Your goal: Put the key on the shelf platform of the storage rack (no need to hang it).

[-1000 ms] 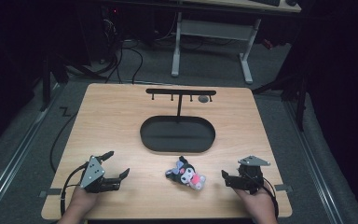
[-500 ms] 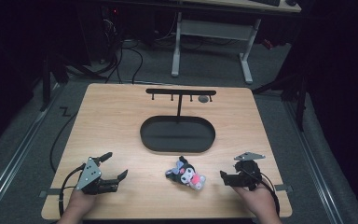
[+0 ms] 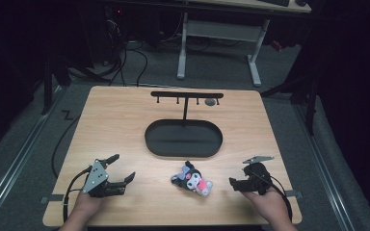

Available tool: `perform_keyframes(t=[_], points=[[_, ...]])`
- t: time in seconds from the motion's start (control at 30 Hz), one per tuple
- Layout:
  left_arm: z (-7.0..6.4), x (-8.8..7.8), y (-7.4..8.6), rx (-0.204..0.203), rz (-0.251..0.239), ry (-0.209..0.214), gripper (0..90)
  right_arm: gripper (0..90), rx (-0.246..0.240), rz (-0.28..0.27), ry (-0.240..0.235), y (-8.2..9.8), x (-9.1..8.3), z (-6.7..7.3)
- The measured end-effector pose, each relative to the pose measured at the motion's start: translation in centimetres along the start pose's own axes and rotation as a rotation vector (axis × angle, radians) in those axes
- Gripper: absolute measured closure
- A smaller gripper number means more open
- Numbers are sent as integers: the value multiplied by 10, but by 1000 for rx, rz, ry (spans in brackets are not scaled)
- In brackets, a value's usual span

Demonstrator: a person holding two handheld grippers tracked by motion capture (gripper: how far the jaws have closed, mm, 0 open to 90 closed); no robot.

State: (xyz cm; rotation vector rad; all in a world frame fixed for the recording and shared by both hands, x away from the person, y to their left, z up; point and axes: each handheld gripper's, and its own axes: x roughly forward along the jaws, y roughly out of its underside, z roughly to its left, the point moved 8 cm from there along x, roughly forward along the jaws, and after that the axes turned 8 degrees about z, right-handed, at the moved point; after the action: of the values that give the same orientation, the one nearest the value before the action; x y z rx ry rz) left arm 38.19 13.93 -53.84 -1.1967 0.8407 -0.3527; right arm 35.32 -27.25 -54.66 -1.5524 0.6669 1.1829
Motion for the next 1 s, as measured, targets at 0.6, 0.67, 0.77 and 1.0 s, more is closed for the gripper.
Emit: perform_keyframes(t=[0.6, 0.67, 0.77, 1.0], points=[[-5, 2, -1, 30, 23, 16, 170, 205, -121, 205, 26, -3, 2, 6], [-4, 2, 0, 31, 29, 15, 168, 205, -127, 210, 28, -3, 2, 9], [-4, -1, 2, 27, 31, 16, 167, 198, -187, 253, 31, -4, 2, 16], [-2, -2, 4, 22, 36, 13, 163, 186, -225, 279, 41, -8, -1, 22]])
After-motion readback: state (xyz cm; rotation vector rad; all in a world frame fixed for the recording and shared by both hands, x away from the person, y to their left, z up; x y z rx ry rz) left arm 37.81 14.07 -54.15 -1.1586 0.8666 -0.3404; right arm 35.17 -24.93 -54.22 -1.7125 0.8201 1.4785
